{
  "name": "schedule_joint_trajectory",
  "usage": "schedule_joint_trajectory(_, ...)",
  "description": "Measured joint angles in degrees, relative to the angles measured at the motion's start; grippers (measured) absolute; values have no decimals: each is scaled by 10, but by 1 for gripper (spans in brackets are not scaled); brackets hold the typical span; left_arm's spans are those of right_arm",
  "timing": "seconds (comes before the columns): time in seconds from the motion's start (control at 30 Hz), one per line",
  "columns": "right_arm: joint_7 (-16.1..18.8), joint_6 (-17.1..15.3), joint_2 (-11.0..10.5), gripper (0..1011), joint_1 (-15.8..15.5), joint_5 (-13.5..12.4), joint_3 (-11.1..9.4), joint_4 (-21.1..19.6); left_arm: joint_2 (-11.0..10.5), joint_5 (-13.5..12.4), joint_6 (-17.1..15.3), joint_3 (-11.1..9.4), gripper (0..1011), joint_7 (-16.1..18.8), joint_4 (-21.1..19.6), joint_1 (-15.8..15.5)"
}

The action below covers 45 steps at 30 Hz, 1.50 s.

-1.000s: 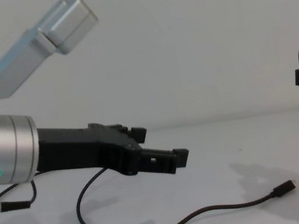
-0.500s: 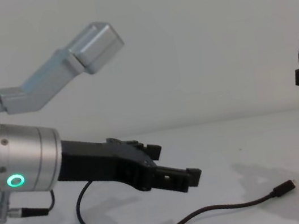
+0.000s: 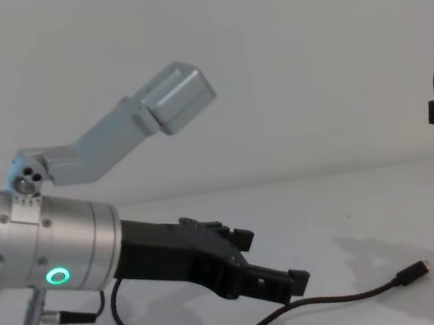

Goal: Pick up the data cable with the one hand.

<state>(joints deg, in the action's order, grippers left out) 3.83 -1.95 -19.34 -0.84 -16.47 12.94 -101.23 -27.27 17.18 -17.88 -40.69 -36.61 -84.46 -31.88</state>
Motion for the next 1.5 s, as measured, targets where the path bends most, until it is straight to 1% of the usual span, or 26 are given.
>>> schedule_joint_trajectory(0.27,0,0,0,274,0,0,0,0,15,-16,4,-14,1000,-4,27,-13)
schedule_joint_trajectory(0.5,0,0,0,275,0,0,0,0,23,-26,5,-21,1000,-8,42,-20)
schedule_joint_trajectory(0.83,0,0,0,275,0,0,0,0,30,-33,2,-25,1000,-16,56,-26)
schedule_joint_trajectory(1.17,0,0,0,275,0,0,0,0,37,-37,-9,-27,998,-21,65,-29)
schedule_joint_trajectory(1.27,0,0,0,274,0,0,0,0,38,-38,-11,-28,962,-21,66,-30)
schedule_joint_trajectory(1.5,0,0,0,274,0,0,0,0,41,-39,-14,-28,792,-23,68,-31)
